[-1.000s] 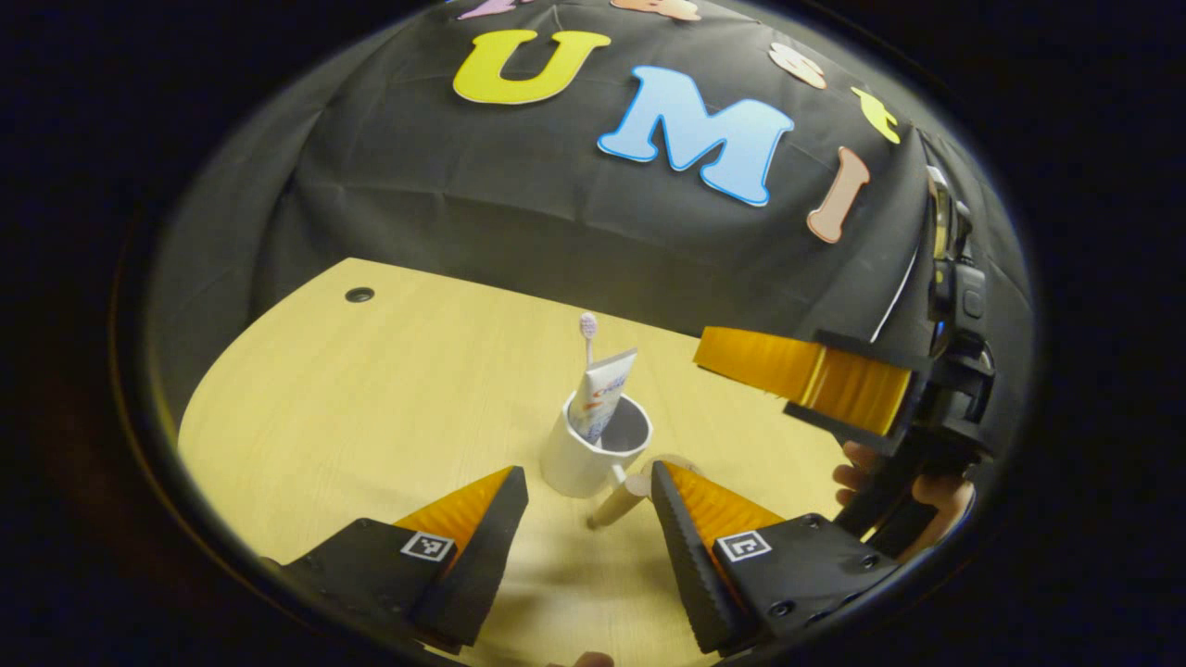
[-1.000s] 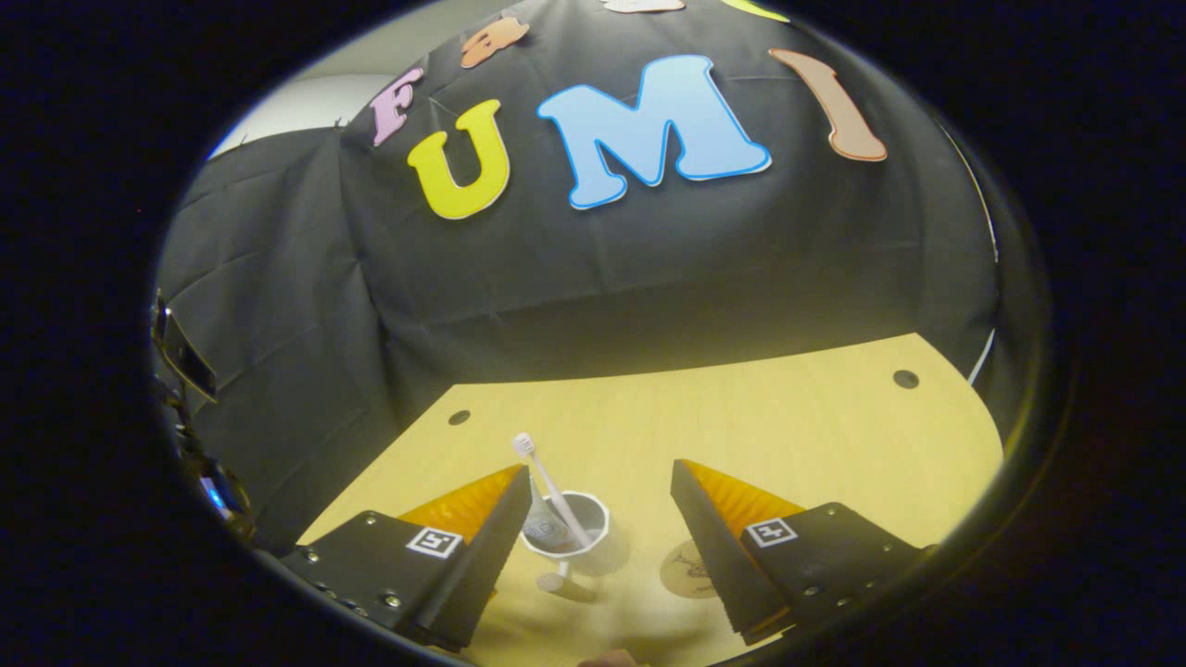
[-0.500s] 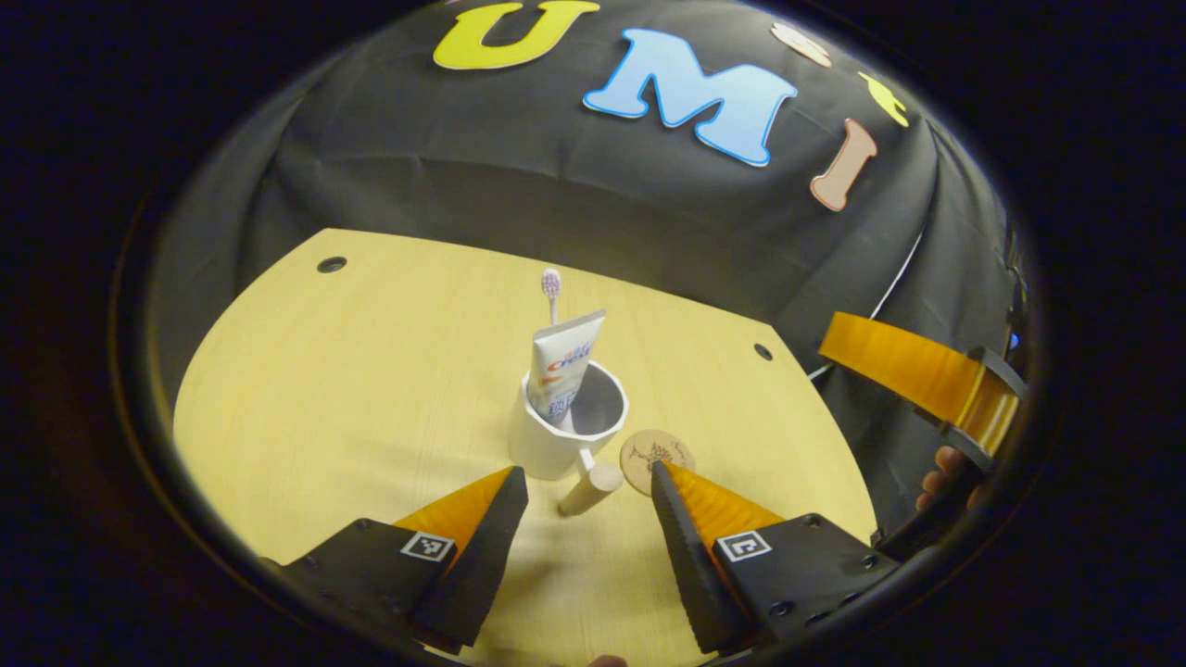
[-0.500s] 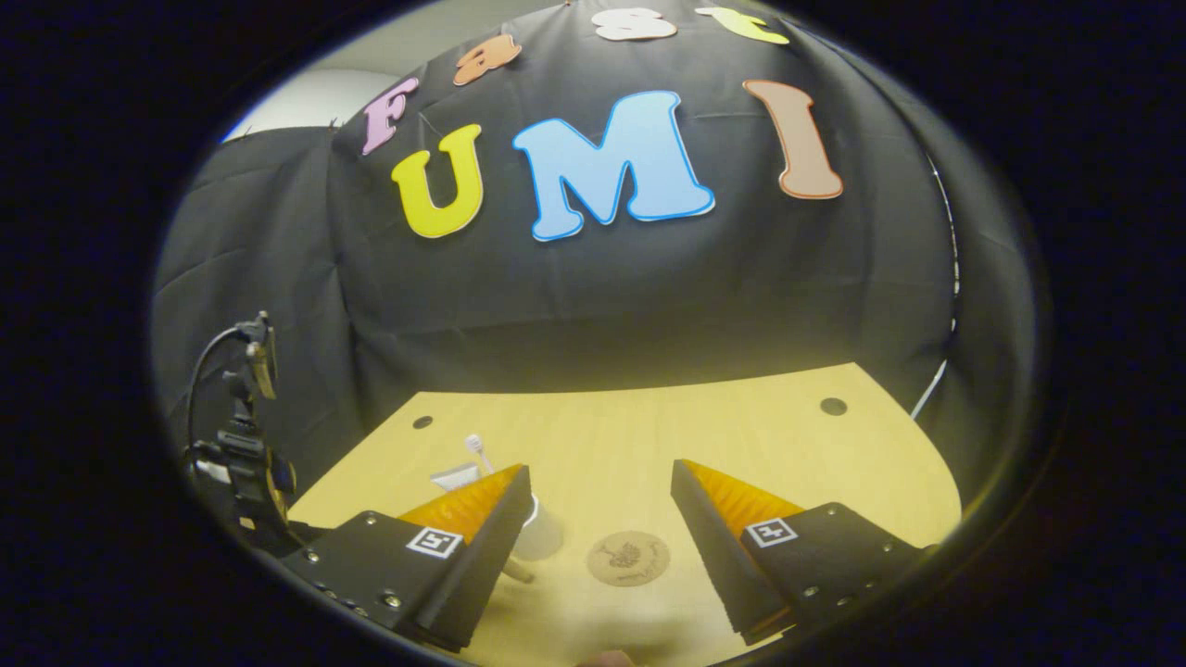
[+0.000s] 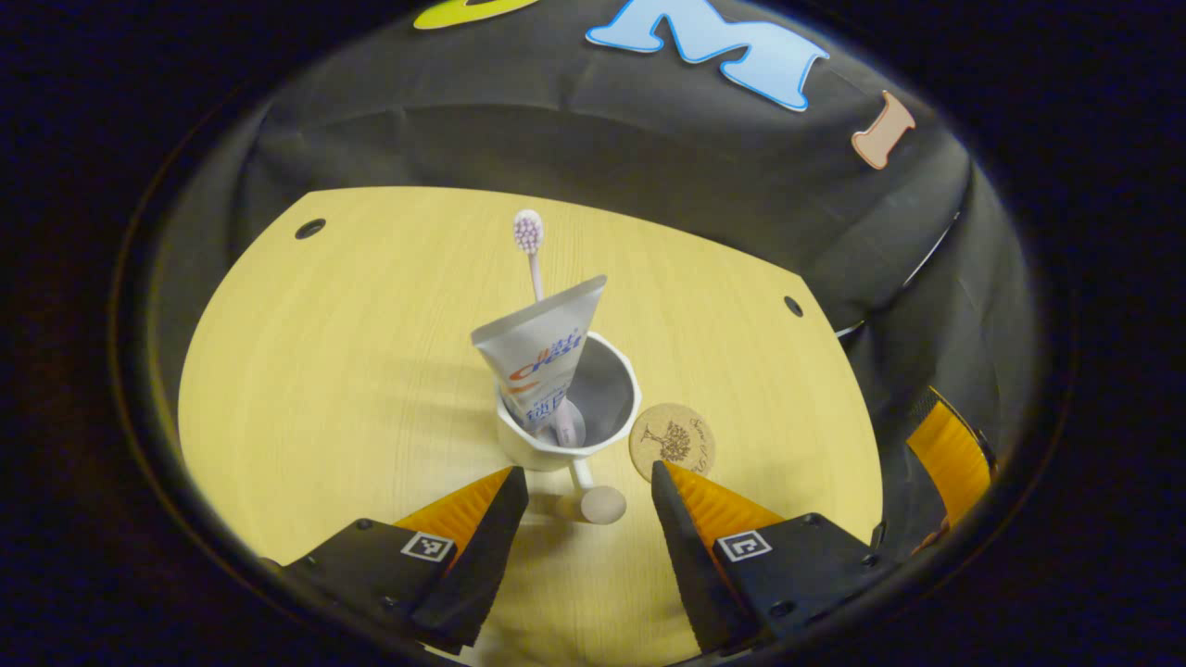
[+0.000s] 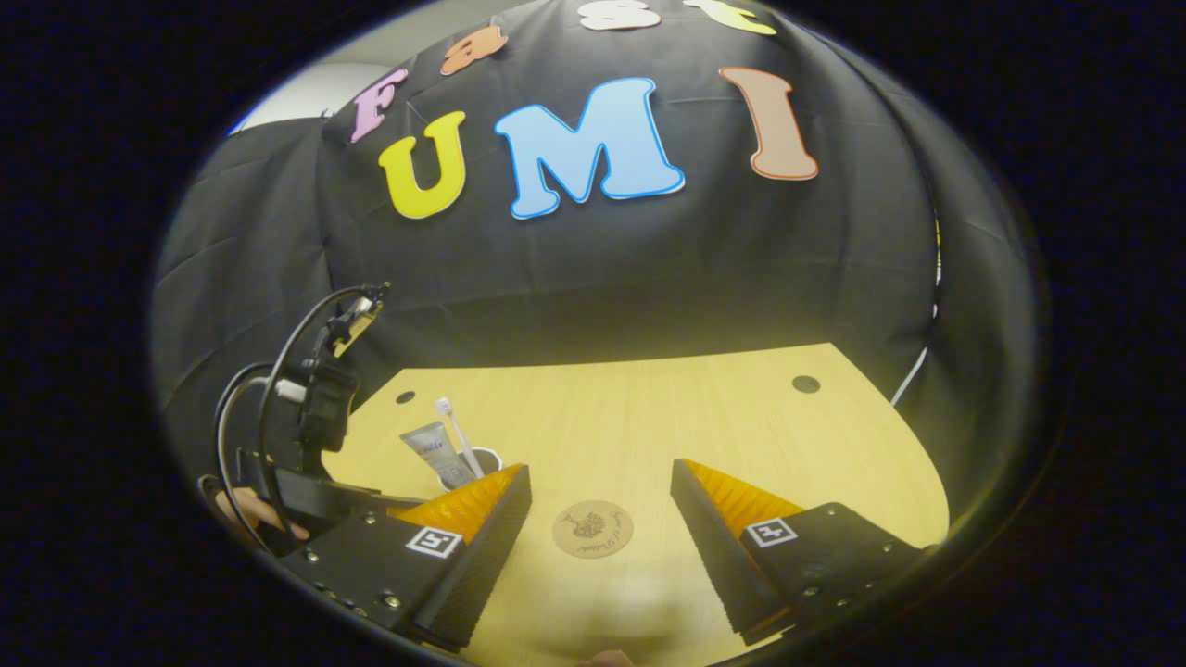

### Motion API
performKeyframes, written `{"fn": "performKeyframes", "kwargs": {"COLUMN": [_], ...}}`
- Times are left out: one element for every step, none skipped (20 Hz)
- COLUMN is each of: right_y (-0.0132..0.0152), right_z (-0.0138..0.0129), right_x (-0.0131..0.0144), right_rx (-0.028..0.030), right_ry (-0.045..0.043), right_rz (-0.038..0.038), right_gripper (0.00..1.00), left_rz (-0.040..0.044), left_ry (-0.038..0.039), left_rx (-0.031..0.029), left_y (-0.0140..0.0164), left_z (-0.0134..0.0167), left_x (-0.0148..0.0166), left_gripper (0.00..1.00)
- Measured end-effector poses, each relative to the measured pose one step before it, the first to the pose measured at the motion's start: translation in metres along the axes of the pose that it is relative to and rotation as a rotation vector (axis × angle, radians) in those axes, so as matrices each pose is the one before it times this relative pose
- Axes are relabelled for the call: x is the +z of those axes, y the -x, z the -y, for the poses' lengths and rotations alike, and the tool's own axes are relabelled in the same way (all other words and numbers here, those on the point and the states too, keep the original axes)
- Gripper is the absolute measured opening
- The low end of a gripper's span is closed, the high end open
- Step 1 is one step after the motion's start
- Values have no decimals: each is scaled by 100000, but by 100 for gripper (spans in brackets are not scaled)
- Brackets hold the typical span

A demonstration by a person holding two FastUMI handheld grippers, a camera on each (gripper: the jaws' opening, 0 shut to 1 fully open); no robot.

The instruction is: Put the toothbrush and toothpaste on the desktop into the cup, then pick up the cup and place it on the coaster on the desktop.

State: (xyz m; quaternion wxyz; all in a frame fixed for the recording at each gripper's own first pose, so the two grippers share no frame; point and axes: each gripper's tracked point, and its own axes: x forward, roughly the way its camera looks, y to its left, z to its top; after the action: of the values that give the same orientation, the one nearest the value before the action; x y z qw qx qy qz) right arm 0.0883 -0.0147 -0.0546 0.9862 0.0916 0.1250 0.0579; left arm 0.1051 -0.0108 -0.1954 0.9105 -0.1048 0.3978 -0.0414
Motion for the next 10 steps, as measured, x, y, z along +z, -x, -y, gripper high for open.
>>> {"fn": "performKeyframes", "kwargs": {"right_y": [-42, -50, -150, -77, -76, -84, -101, -120, -89, -117], "right_z": [192, 246, 249, 274, 277, 184, 267, 206, 262, 203], "right_x": [-194, -179, -278, -180, -123, -140, -133, -160, -256, -181], "right_rx": [-105, -167, -47, -35, -25, 16, -131, -124, -11, 92], "right_ry": [-509, -426, -380, -318, -456, -380, -412, -520, -615, -706], "right_rz": [-440, -778, -731, -719, -554, -405, -602, -713, -820, -815], "right_gripper": [95, 95, 95, 95, 95, 95, 95, 95, 95, 95], "left_rz": [-2173, -1859, -2396, -2369, -2222, -1288, -962, -752, -475, -835], "left_ry": [184, 427, 431, 909, 1228, 647, 291, 144, 469, 986], "left_rx": [982, 1123, 975, 755, 318, 350, 1181, 1274, 921, 346], "left_y": [-484, -321, -296, -262, -372, -328, -341, -248, -223, -202], "left_z": [-101, -178, -161, 36, 120, 48, -170, -162, -218, -15], "left_x": [-126, -16, -162, -203, -263, -53, -32, 64, 104, 43], "left_gripper": [87, 87, 87, 87, 86, 86, 79, 84, 84, 83]}}
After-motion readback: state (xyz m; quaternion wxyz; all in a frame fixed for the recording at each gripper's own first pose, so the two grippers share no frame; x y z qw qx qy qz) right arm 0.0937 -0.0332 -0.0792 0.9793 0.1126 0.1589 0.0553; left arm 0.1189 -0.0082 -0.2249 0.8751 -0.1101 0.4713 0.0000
